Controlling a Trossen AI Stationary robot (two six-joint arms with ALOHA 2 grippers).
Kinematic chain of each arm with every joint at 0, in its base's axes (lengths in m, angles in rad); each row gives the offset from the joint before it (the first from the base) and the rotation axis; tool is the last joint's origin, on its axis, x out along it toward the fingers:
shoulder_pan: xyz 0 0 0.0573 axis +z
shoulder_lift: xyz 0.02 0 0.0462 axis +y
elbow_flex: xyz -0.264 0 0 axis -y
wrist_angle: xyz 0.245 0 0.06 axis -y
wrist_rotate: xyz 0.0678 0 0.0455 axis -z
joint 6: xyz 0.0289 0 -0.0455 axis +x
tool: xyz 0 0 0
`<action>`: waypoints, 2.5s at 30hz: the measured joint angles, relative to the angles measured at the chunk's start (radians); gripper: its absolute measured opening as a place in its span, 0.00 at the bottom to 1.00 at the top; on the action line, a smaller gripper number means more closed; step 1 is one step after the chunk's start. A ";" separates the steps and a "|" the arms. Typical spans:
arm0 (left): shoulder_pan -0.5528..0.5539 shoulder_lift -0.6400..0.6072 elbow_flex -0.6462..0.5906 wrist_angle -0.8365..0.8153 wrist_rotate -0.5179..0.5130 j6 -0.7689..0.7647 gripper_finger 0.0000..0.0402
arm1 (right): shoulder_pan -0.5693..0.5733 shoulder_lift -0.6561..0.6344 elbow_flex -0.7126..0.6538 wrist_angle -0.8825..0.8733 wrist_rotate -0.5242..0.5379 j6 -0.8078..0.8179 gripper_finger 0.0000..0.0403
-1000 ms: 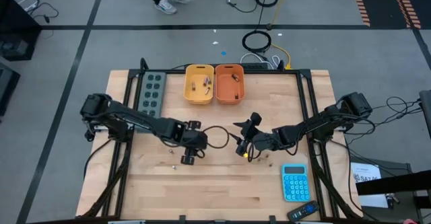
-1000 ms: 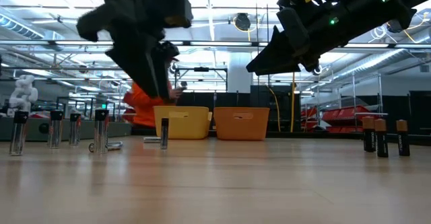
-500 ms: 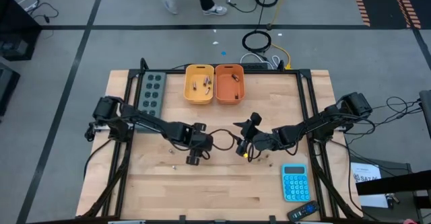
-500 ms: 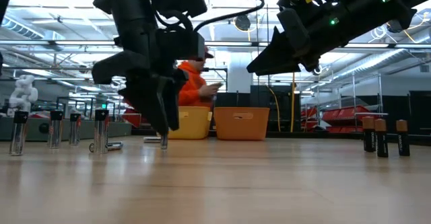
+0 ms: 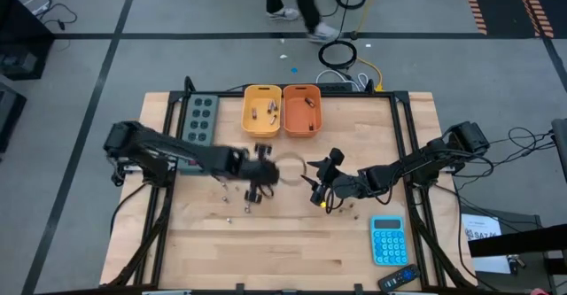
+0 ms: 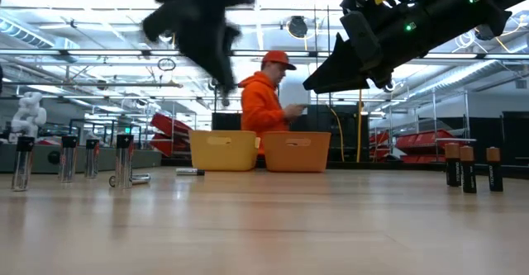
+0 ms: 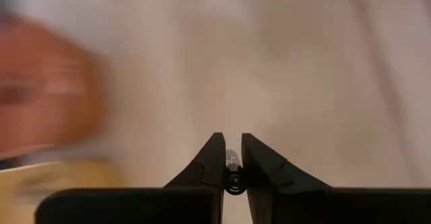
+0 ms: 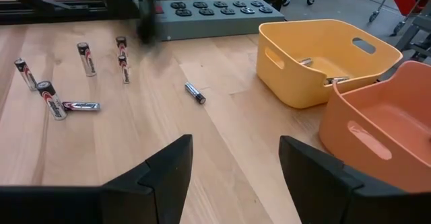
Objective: Sort batteries
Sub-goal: Put the silver battery into the yellow bin
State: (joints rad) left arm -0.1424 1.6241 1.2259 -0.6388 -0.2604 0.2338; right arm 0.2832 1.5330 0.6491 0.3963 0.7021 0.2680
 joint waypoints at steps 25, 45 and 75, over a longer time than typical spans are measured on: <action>0.492 -0.180 -0.048 0.133 0.052 0.161 0.58 | -0.001 0.000 0.000 -0.014 0.005 0.005 0.53; -0.086 -0.306 -0.286 -0.359 0.162 -0.407 0.60 | 0.000 0.000 0.000 -0.004 0.000 0.023 0.53; -0.086 -0.306 -0.530 -0.088 0.128 -0.415 0.45 | 0.000 0.000 0.000 -0.005 0.000 0.023 0.53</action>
State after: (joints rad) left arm -0.2283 1.3178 0.6954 -0.7270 -0.1321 -0.1816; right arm 0.2830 1.5330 0.6491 0.3912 0.7025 0.2913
